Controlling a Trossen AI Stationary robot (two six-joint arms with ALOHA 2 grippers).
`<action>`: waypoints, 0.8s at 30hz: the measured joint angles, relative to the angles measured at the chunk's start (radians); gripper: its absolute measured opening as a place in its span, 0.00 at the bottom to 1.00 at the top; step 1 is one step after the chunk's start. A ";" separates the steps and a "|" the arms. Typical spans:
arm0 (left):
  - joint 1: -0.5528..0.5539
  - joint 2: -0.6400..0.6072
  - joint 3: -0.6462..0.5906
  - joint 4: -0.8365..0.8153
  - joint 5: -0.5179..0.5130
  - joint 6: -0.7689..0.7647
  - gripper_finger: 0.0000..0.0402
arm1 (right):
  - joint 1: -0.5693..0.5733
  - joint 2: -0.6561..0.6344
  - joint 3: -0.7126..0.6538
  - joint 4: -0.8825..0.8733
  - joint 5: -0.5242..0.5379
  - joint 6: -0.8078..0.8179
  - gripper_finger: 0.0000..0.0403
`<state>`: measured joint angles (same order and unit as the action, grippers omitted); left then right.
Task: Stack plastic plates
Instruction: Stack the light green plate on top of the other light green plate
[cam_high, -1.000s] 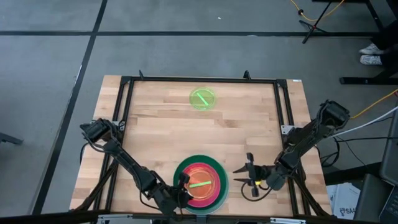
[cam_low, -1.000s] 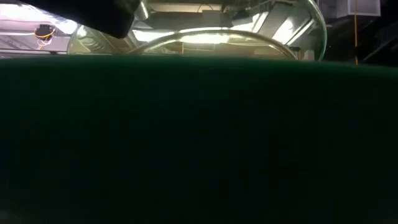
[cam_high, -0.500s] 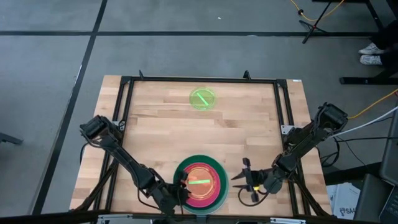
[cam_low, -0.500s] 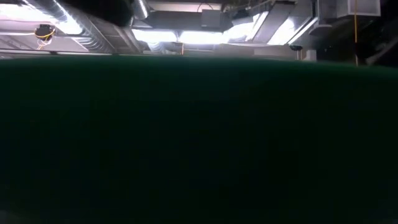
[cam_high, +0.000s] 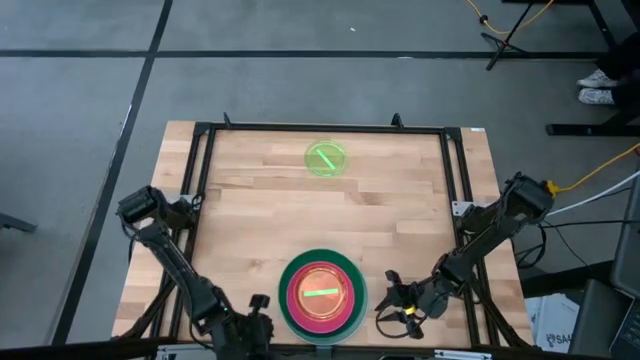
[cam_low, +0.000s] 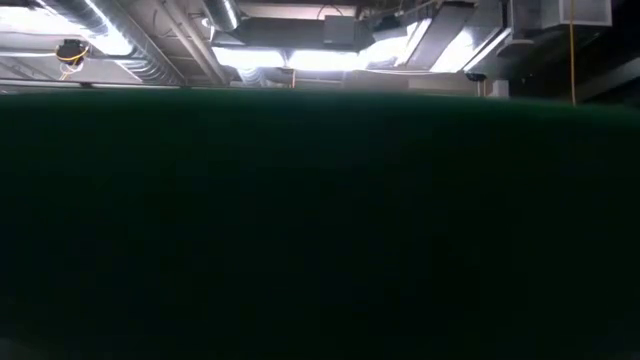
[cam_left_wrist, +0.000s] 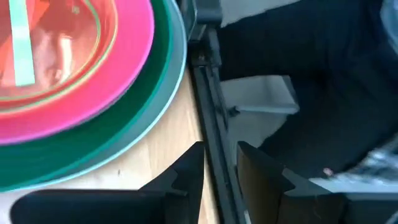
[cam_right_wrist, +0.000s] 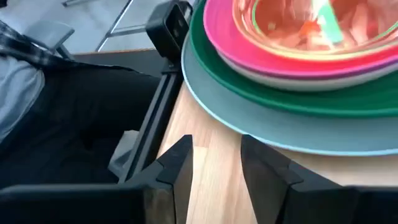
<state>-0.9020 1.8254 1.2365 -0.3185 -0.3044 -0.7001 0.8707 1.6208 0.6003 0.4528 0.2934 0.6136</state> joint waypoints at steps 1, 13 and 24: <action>-0.013 0.007 -0.019 0.028 -0.027 -0.005 0.22 | 0.000 0.028 0.000 0.030 -0.002 0.008 0.31; 0.009 0.161 -0.131 0.304 -0.081 -0.032 0.22 | -0.017 0.248 0.146 0.087 -0.034 -0.088 0.31; 0.080 0.185 -0.130 0.353 -0.161 0.003 0.22 | -0.069 0.261 0.190 -0.034 0.003 -0.104 0.31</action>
<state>-0.8220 2.0102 1.1061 0.0344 -0.4654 -0.6968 0.8017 1.8820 0.7902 0.4186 0.2964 0.5097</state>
